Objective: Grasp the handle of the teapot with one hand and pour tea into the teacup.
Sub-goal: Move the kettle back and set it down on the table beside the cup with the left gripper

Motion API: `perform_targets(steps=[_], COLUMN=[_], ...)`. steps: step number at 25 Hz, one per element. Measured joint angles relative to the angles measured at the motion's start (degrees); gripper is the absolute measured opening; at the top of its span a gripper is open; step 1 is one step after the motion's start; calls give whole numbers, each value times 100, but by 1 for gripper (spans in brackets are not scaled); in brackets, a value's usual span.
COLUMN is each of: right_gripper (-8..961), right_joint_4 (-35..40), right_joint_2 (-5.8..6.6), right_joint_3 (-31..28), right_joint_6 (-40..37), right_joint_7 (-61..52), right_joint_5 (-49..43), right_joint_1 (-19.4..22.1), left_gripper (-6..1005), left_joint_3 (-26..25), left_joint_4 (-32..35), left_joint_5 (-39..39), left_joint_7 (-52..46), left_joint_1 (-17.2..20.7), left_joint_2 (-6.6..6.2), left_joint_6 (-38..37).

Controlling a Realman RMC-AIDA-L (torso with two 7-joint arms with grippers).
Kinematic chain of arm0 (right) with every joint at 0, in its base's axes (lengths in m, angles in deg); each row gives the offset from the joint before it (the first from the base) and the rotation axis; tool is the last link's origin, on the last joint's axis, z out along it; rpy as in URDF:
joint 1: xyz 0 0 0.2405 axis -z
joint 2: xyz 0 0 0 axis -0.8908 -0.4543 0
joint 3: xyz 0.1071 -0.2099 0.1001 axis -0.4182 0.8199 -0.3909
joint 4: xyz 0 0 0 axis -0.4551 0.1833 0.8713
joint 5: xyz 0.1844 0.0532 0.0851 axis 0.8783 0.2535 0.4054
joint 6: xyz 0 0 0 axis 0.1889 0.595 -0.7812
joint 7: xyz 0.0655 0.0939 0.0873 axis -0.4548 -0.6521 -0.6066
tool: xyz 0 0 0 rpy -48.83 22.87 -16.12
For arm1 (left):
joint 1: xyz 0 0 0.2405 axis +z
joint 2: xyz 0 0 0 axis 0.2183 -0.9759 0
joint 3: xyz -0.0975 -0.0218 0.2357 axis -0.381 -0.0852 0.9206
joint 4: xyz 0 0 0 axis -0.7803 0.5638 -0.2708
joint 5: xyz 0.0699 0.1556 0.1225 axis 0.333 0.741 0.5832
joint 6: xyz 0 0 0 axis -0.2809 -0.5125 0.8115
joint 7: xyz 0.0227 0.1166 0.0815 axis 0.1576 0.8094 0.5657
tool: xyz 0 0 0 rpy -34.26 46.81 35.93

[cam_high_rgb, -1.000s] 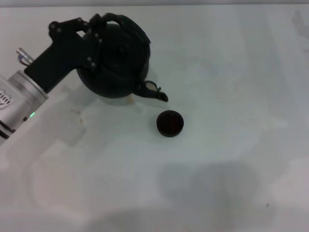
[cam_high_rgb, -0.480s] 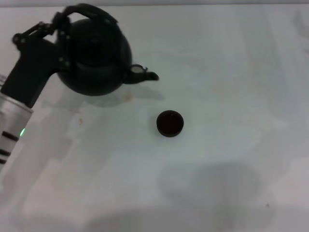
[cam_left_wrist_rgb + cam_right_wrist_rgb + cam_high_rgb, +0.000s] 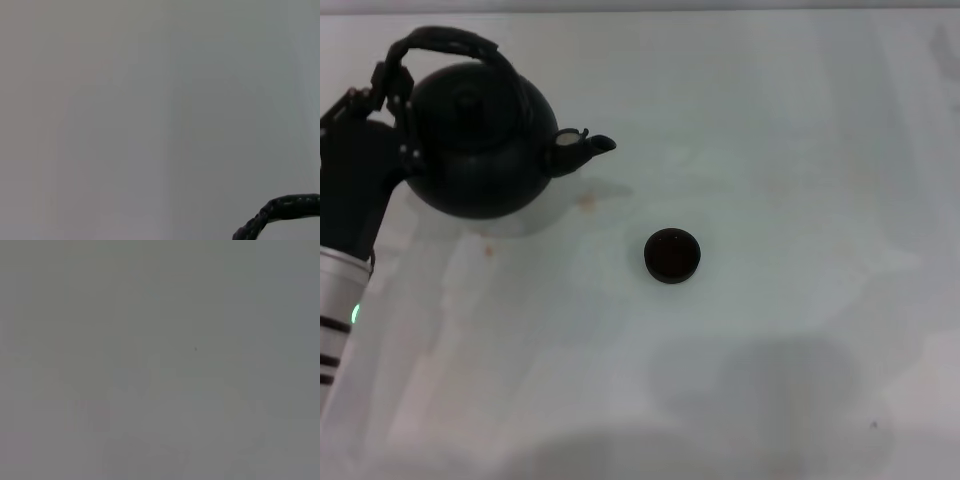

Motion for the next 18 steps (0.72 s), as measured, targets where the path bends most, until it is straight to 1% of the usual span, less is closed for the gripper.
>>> perform_targets(steps=[7, 10, 11, 15, 18], right_gripper=[858, 858, 858, 858, 858], right_joint_4=[0, 0, 0, 0, 0], right_joint_2=[0, 0, 0, 0, 0], right_joint_3=[0, 0, 0, 0, 0], right_joint_6=[-68, -76, -78, -86, -111], right_joint_7=[0, 0, 0, 0, 0], right_joint_5=[0, 0, 0, 0, 0], right_joint_1=[-6, -11, -13, -17, -22], left_gripper=[129, 136, 138, 148, 155], left_joint_3=[26, 27, 29, 32, 32], left_joint_4=[89, 90, 92, 99, 104], left_joint_5=[-395, -461, -505, -666, -691], left_joint_7=[-890, -915, -907, -931, -925], left_joint_1=[279, 307, 312, 285, 250], left_joint_2=[6, 6, 6, 11, 15], left_joint_6=[167, 265, 487, 822, 866])
